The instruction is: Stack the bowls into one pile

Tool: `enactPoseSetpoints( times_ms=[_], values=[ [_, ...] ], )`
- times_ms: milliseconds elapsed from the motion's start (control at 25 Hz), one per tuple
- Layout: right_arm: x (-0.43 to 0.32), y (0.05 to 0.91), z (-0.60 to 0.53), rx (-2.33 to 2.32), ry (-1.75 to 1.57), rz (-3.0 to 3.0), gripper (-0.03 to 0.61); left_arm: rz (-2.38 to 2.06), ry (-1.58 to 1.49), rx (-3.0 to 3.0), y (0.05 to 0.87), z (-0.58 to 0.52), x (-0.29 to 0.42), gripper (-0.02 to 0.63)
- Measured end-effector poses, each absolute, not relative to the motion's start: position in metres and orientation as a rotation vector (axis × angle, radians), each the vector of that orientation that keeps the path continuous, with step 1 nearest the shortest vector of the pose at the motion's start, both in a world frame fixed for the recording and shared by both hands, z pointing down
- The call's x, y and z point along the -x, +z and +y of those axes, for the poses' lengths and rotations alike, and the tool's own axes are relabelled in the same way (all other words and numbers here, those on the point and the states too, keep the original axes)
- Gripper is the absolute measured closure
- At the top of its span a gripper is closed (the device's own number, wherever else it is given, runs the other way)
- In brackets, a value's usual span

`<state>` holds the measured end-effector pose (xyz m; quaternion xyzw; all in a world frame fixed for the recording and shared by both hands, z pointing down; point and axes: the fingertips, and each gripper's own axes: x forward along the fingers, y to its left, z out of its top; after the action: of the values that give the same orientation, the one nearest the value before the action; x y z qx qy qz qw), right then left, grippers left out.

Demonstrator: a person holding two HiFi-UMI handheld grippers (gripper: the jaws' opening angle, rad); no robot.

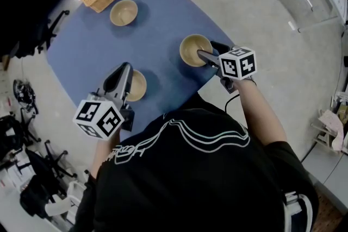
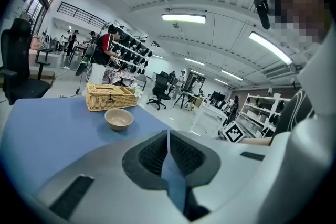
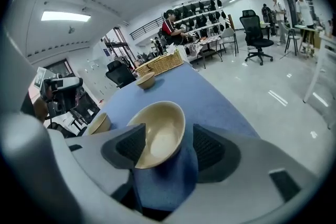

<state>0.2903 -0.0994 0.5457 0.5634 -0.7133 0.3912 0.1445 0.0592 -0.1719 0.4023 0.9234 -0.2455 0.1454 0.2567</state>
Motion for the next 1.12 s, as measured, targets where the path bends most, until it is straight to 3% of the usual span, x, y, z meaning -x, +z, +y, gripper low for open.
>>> enactPoseSetpoints(
  times_ms=[520,1120],
  values=[
    [-0.301,0.558,-0.106,-1.689,1.227,-1.962,0.483,-0.748,0.378,-2.471,0.411,-0.19,-0.043,0.58],
    [-0.307,0.553,-0.114,-1.677,1.216,-1.948,0.535,-0.776,0.361,-2.435,0.42,-0.195,-0.046,0.58]
  ],
)
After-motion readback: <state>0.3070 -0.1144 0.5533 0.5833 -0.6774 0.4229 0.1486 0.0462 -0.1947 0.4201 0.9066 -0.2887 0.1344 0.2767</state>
